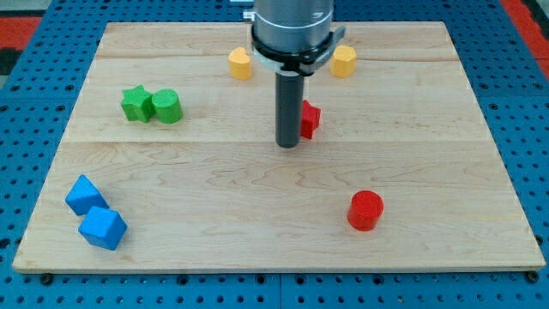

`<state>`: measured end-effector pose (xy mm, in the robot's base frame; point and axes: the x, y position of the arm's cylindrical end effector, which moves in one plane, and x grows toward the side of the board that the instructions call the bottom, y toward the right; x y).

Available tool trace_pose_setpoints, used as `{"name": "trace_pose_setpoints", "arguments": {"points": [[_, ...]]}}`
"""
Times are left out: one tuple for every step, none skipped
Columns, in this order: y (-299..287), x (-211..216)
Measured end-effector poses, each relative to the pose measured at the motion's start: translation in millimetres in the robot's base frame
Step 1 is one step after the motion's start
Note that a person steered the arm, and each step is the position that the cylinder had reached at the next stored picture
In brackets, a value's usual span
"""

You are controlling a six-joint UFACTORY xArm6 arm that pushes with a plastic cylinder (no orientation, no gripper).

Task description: Keep arm below yellow heart

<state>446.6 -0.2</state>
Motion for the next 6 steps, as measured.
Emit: {"name": "trace_pose_setpoints", "arguments": {"points": [[-78.3,-13.2],[-91.1,-60.0],[-47.0,-63.2],[-49.2,-103.4],[-48.0,-116.2],[-61.4,-133.7]]}}
